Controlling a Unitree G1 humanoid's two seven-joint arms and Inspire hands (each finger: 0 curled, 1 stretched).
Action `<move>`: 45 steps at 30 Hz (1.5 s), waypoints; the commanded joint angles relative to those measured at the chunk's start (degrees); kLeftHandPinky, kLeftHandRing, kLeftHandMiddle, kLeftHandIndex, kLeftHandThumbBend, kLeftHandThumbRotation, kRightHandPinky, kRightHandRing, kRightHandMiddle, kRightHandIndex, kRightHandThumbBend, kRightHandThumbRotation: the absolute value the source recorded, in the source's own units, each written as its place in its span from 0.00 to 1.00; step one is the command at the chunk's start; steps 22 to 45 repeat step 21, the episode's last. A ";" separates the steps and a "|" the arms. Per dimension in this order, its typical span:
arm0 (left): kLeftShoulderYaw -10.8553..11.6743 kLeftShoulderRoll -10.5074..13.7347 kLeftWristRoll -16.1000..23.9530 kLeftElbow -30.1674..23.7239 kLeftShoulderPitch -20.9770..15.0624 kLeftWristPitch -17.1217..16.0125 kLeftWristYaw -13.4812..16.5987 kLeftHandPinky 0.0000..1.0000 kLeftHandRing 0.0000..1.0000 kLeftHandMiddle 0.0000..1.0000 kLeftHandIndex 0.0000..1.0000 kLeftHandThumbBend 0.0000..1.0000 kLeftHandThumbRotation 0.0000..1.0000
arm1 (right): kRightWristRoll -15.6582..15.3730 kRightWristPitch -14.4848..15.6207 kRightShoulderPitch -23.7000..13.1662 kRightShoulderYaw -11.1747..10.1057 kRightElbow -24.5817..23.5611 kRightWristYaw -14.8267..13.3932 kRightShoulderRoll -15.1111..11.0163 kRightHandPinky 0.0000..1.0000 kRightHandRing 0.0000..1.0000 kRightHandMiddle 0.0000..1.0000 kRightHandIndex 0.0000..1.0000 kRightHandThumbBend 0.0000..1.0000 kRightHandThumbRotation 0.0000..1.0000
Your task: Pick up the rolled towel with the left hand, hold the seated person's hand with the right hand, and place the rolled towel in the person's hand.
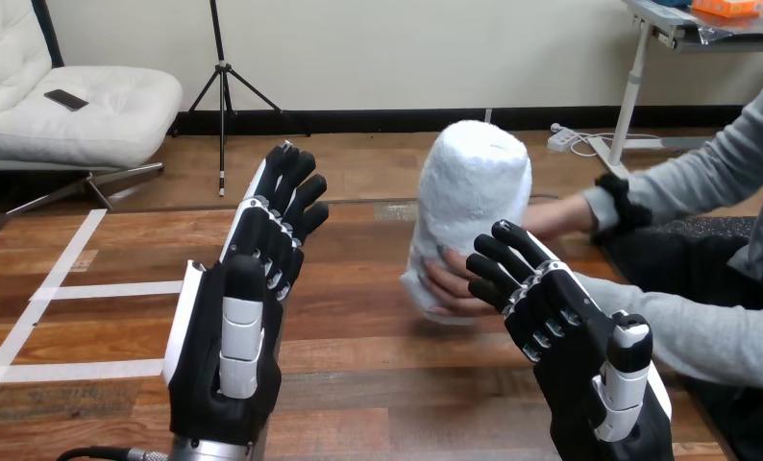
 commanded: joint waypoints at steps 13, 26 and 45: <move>-0.91 0.55 -2.17 0.09 1.46 0.23 -2.10 0.95 0.94 0.95 0.96 0.71 0.99 | -0.04 -1.72 -2.49 -0.81 -2.33 -0.04 0.85 0.89 0.87 0.87 0.87 0.95 1.00; -0.69 0.86 -2.36 0.20 1.04 0.57 -3.07 0.95 0.95 0.94 0.96 0.72 0.97 | -0.31 -1.36 -2.38 -0.86 -2.72 -0.43 0.82 0.88 0.87 0.87 0.86 0.94 1.00; -0.69 0.86 -2.36 0.20 1.04 0.57 -3.07 0.95 0.95 0.94 0.96 0.72 0.97 | -0.31 -1.36 -2.38 -0.86 -2.72 -0.43 0.82 0.88 0.87 0.87 0.86 0.94 1.00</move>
